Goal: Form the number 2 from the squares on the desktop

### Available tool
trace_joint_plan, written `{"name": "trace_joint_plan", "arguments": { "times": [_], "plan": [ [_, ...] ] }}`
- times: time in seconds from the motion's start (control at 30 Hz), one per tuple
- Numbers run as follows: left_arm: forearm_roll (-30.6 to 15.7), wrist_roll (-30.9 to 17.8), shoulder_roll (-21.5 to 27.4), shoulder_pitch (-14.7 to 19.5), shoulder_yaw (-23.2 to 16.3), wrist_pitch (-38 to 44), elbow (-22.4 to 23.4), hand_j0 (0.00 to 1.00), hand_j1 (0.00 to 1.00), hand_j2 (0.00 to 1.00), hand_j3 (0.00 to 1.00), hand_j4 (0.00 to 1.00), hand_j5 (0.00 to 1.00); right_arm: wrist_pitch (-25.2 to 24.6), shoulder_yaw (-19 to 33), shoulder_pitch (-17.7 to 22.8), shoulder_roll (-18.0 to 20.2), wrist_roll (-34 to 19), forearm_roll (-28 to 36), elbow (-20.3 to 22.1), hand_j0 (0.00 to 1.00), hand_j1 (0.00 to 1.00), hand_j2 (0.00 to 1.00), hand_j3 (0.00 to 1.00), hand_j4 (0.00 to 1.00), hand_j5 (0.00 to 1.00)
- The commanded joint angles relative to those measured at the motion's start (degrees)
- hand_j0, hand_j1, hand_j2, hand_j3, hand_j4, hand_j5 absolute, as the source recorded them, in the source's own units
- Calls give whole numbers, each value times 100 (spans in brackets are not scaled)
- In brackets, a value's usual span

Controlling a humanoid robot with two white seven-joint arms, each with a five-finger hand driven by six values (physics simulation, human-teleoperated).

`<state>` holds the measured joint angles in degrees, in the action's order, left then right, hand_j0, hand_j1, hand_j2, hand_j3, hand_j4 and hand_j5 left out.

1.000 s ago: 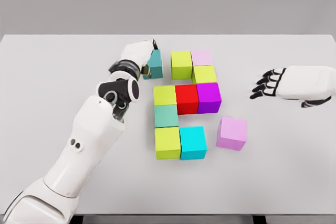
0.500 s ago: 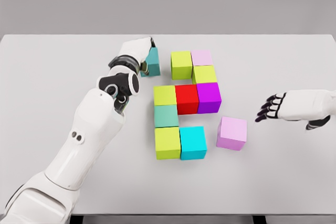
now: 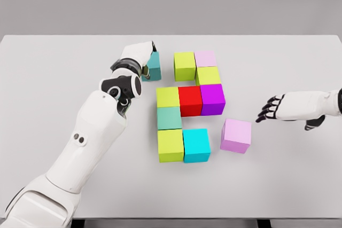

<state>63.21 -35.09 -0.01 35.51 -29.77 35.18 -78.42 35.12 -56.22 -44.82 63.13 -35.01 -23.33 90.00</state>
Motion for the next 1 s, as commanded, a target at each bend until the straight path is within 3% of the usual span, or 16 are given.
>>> {"name": "trace_joint_plan", "arguments": {
  "times": [0.0, 0.23, 0.87, 0.97],
  "plan": [
    [34, 9, 1, 0, -20, -18, 10, 42, 42, 42, 42, 42, 42, -12, -29, -9, -160, 1, -13, 44, 100, 100, 100, 100, 100, 100],
    [148, 9, 1, 0, -38, -18, 2, 42, 42, 42, 42, 42, 42, -12, -117, 0, -169, 1, -13, 430, 100, 100, 100, 100, 100, 100],
    [324, 9, 1, 79, -91, -18, 19, 42, 42, 42, 42, 42, 42, -12, -56, -70, -283, 1, 101, 685, 100, 100, 100, 100, 100, 100],
    [359, 9, 1, 88, -249, -18, 2, 42, 42, 42, 42, 42, 42, -12, -29, -79, -274, 1, 198, 659, 100, 100, 100, 100, 100, 100]
  ]
}}
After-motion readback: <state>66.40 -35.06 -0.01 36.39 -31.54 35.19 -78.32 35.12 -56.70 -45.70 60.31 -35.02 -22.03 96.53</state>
